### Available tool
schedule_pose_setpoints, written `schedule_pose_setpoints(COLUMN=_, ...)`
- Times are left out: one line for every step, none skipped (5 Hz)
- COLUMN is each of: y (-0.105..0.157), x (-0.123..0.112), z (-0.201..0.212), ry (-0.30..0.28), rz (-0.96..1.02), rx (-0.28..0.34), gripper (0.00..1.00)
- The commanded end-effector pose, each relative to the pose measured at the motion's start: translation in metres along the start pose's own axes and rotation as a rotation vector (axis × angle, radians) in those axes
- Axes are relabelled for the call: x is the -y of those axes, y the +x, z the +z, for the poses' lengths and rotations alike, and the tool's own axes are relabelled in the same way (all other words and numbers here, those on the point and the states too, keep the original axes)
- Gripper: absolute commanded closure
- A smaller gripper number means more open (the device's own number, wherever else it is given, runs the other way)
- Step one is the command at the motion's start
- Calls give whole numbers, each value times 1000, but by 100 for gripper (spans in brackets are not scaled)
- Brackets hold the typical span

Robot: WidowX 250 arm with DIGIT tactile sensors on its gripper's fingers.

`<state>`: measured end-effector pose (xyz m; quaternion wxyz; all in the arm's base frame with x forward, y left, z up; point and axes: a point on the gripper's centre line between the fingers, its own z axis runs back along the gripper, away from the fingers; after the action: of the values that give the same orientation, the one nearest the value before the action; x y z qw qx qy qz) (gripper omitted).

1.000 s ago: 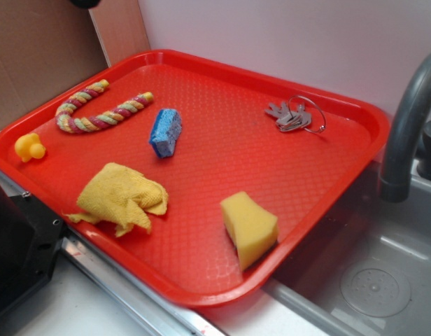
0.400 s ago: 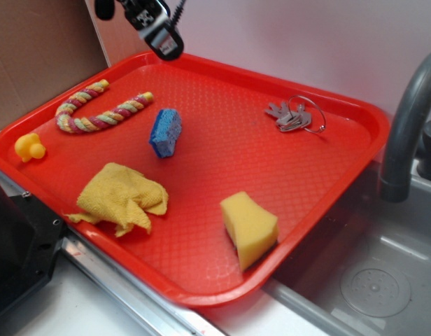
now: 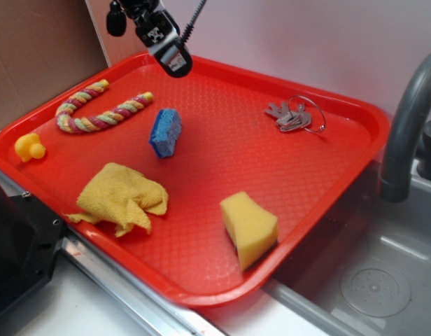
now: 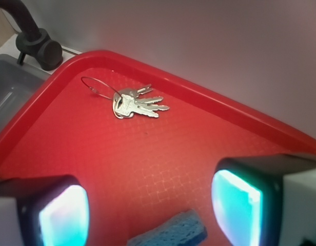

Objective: Grab the silver keys.

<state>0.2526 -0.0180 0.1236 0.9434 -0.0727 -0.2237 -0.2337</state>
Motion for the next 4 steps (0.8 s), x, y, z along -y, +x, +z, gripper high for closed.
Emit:
schedule_pose_setpoints(y=10, x=3, z=6, ry=16, rz=-6, rx=21, gripper=0)
schedule_pose_setpoints(y=30, x=23, z=-35, ry=-51, rz=-76, rx=-110, gripper=0)
schedule_pose_setpoints(y=52, x=53, z=-67, ry=-15, rz=-96, rx=-163, gripper=0)
schedule_pose_setpoints(y=69, x=55, z=-83, ry=-37, rz=-131, rx=-157, gripper=0)
